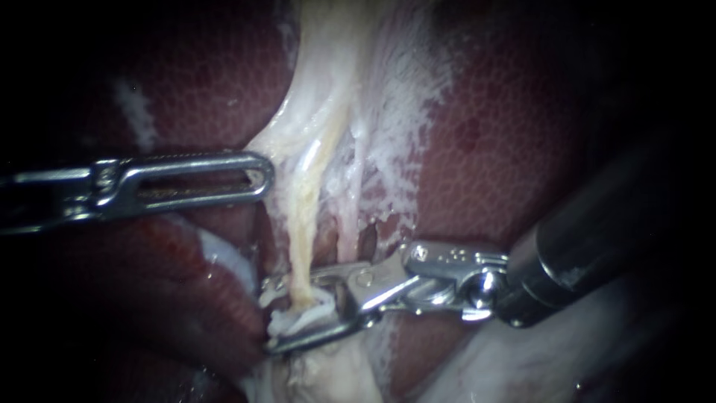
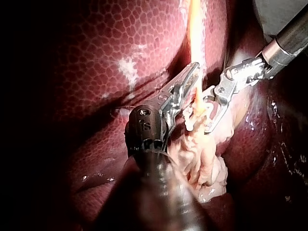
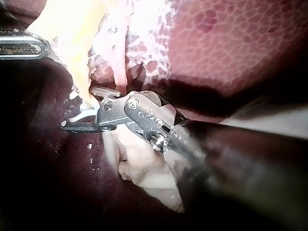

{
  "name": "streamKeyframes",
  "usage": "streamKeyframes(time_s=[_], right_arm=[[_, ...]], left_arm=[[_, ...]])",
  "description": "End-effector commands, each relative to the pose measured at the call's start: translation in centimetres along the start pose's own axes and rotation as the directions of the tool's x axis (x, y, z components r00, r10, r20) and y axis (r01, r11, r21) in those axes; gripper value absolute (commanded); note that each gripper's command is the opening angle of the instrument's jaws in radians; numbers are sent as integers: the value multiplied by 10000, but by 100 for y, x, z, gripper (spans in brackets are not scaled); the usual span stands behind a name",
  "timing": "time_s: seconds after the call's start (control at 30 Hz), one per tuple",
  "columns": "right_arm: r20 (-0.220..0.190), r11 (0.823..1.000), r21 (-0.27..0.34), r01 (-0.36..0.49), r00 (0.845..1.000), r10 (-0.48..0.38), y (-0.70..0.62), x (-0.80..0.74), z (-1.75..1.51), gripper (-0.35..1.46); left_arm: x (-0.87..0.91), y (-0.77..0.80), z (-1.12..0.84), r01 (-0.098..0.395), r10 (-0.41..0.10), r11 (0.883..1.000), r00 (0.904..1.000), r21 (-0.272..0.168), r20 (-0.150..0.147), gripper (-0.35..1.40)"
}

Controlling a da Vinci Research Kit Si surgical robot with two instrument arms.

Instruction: Clipping second clip left tube

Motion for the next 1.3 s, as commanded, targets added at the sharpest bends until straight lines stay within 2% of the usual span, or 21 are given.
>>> streamKeyframes(time_s=[0.03,0.3,0.4,0.43,0.47,0.53,0.6,0.8,1.3], right_arm=[[35,10000,-21,21,10000,-21,0,1,0,51],[29,10000,-26,13,10000,-13,3,2,0,49],[18,9996,-26,-287,9996,287,4,3,-1,42],[6,9979,-27,-644,9979,644,5,3,-2,37],[24,9955,-38,-942,9955,942,5,3,-2,28],[202,9904,-192,-1370,9903,1373,9,2,-4,-5],[417,9879,-577,-1440,9883,1465,15,1,-6,-35],[358,9857,-853,-1456,9882,1491,27,-2,-12,-35],[361,9859,-858,-1439,9884,1474,22,-3,-11,-35]], left_arm=[[0,0,0,1,-1,10000,10000,-6,1,-35],[0,-1,0,1,-1,10000,10000,-9,2,-35],[0,-1,0,1,-1,10000,10000,-10,2,-35],[0,-1,0,1,-1,10000,10000,-10,2,-35],[0,-1,0,1,-1,10000,10000,-10,2,-35],[0,-1,0,0,0,10000,10000,-10,3,-35],[0,-1,0,0,0,10000,10000,-10,3,-35],[0,-1,0,0,0,10000,10000,-12,3,-35],[0,-1,2,-1,1,10000,10000,-20,8,-35]])
